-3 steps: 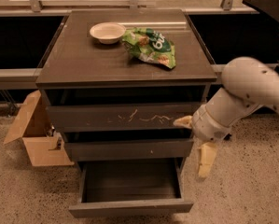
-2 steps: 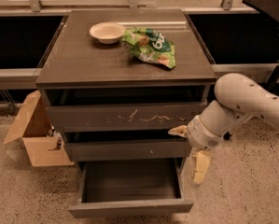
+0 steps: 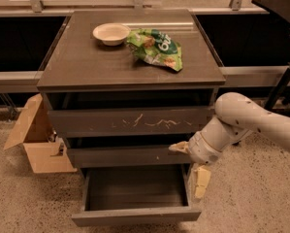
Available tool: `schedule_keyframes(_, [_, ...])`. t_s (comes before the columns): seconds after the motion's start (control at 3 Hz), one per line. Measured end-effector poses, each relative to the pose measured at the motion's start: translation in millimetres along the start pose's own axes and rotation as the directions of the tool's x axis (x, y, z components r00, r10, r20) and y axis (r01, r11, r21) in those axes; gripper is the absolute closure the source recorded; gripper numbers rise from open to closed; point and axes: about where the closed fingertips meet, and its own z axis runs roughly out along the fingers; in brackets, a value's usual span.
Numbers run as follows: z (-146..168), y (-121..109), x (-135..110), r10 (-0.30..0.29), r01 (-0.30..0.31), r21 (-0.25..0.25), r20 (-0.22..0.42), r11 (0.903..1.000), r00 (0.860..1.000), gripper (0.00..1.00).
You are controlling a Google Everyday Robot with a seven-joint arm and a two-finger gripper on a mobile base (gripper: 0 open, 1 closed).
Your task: Close bottom drawer
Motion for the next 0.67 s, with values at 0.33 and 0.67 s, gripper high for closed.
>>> schedule_keyframes(0.33, [26.6, 0.4, 13.6, -0.028, 0.028, -0.025, -0.002, 0.9993, 1.000, 0.00])
schedule_keyframes(0.67, [63.8, 2.0, 34.7, -0.063, 0.063, -0.057, 0.010, 0.9963, 0.998, 0.00])
